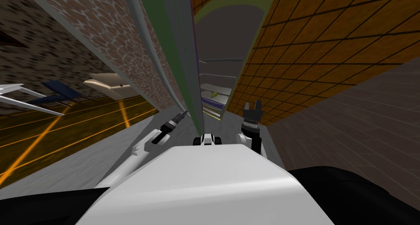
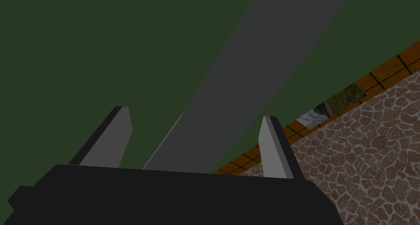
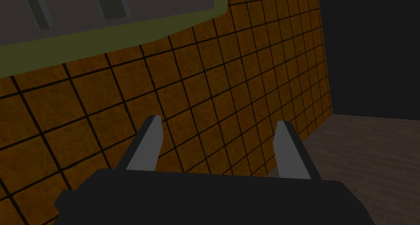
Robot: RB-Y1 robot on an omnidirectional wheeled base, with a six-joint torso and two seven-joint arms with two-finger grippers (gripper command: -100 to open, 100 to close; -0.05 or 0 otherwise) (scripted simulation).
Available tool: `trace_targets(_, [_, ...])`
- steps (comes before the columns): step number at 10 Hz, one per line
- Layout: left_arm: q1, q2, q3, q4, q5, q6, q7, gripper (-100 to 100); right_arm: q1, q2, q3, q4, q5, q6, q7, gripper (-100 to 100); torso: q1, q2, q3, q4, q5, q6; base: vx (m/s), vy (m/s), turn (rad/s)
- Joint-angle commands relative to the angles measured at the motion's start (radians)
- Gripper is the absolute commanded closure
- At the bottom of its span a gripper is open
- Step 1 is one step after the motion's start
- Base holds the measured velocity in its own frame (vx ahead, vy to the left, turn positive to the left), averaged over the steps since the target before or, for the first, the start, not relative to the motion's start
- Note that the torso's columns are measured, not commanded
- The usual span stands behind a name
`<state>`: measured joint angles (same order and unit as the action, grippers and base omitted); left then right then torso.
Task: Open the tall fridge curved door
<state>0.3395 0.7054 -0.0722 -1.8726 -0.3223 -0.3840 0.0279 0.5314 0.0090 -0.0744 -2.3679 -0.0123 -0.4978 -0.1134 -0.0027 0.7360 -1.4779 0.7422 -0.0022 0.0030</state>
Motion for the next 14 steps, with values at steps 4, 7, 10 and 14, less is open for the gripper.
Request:
trace_targets(4, [0.014,0.035,-0.026,-0.040,-0.003,-0.055,0.012,100,0.000,0.000,0.000,0.000,0.000,0.000,0.000,0,-0.010,0.014,0.009,-0.002,-0.001,-0.008,-0.050,0.268,-0.021])
trace_targets(7, [0.021,0.045,-0.038,-0.050,-0.006,-0.074,0.014,100,0.000,0.000,0.000,0.000,0.000,0.000,0.000,0,-0.005,0.020,0.013,-0.001,0.001,-0.002,-0.025,0.227,-0.017])
trace_targets(10, [0.028,0.055,-0.050,-0.061,-0.010,-0.093,0.016,100,0.000,0.000,0.000,0.000,0.000,0.000,0.000,0,-0.014,0.013,0.008,-0.001,-0.002,0.003,-0.006,0.209,0.014])
trace_targets(14, [0.028,0.055,-0.050,-0.061,-0.010,-0.093,0.016,100,0.000,0.001,0.001,0.000,0.000,0.000,0.000,0,-0.006,0.002,0.002,-0.004,-0.001,-0.002,-0.001,-0.016,-0.008])
